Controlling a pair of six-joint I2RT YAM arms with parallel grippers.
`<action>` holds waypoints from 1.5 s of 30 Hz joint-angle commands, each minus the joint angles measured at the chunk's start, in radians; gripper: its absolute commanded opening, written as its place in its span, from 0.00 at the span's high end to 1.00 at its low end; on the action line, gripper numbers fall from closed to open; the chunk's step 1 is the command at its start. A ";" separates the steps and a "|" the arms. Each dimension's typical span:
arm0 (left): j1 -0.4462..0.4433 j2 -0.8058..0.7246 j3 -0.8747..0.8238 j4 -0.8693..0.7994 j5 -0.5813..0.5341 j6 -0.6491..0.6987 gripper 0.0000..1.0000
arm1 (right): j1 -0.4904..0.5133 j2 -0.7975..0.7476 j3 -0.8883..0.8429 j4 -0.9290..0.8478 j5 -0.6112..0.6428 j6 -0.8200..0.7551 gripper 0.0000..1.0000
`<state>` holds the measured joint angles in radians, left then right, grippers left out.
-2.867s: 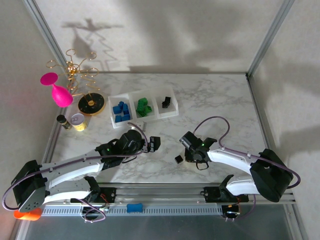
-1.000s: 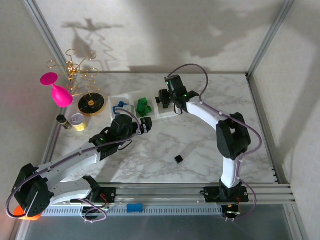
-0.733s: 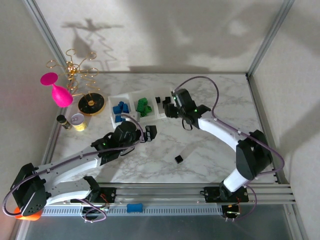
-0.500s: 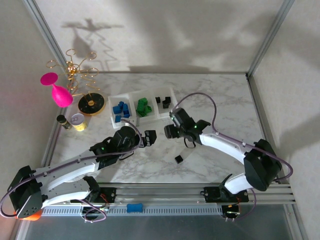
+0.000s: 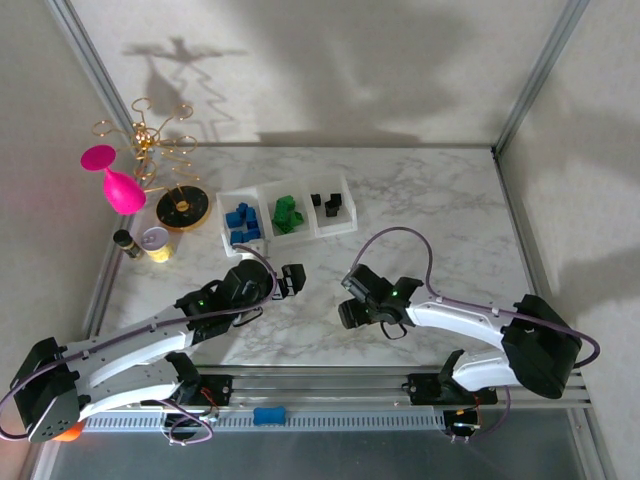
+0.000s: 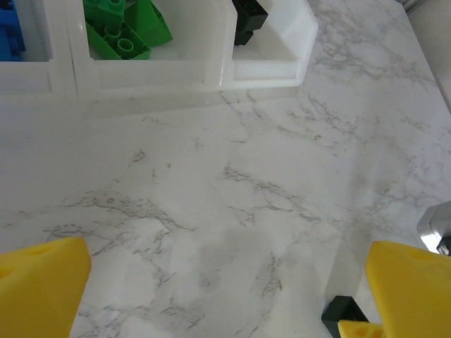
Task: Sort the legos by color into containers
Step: Pick up the lego from the bottom-center of the table, then place the lego in the container.
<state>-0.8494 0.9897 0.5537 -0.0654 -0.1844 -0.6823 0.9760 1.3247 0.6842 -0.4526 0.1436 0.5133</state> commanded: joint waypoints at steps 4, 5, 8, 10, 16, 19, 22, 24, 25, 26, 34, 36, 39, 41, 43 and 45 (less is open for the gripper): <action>-0.008 -0.001 -0.011 -0.023 -0.032 -0.016 0.00 | 0.021 0.064 -0.004 0.022 0.014 0.026 0.29; -0.007 0.000 -0.013 -0.023 -0.033 -0.015 0.00 | 0.021 0.073 0.001 0.017 0.026 0.026 0.32; -0.008 0.006 -0.012 -0.024 -0.033 -0.014 0.01 | 0.021 0.093 0.012 0.016 0.039 0.029 0.36; -0.008 0.006 -0.011 -0.028 -0.039 -0.013 0.00 | 0.022 0.102 0.014 0.019 0.034 0.028 0.41; -0.007 0.007 -0.008 -0.028 -0.046 -0.006 0.00 | 0.022 0.115 0.011 0.019 0.040 0.034 0.56; -0.008 0.012 -0.001 -0.027 -0.046 -0.005 0.00 | 0.022 0.123 0.019 0.016 0.049 0.038 0.62; -0.007 0.013 0.009 -0.031 -0.057 0.002 0.00 | 0.022 0.115 0.037 0.008 0.054 0.040 0.66; -0.007 0.012 0.015 -0.029 -0.062 0.007 0.00 | 0.021 0.104 0.057 -0.001 0.061 0.040 0.66; -0.005 0.011 0.019 -0.027 -0.064 0.009 0.00 | 0.019 0.096 0.072 -0.007 0.062 0.038 0.66; -0.005 0.009 0.021 -0.027 -0.065 0.010 0.00 | 0.014 0.090 0.090 -0.011 0.063 0.037 0.66; 0.024 -0.024 0.040 -0.008 -0.082 0.013 0.00 | -0.087 0.128 0.291 -0.014 0.086 -0.028 0.65; 0.045 -0.028 0.042 0.002 -0.072 0.015 0.00 | -0.121 0.167 0.353 0.007 0.102 -0.055 0.65; 0.084 -0.019 0.062 0.003 -0.060 0.026 0.00 | -0.172 0.258 0.462 0.036 0.144 -0.091 0.66; 0.104 -0.011 0.077 0.003 -0.059 0.038 0.00 | -0.198 0.320 0.520 0.080 0.157 -0.119 0.67; 0.124 0.001 0.098 0.006 -0.061 0.053 0.01 | -0.230 0.391 0.592 0.122 0.159 -0.137 0.67; 0.145 0.020 0.123 -0.003 -0.061 0.052 0.01 | -0.255 0.465 0.667 0.138 0.156 -0.147 0.67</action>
<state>-0.7292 0.9920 0.6273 -0.0715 -0.2333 -0.6556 0.7494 1.7161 1.2697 -0.3679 0.2680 0.4107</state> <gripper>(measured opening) 0.995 0.334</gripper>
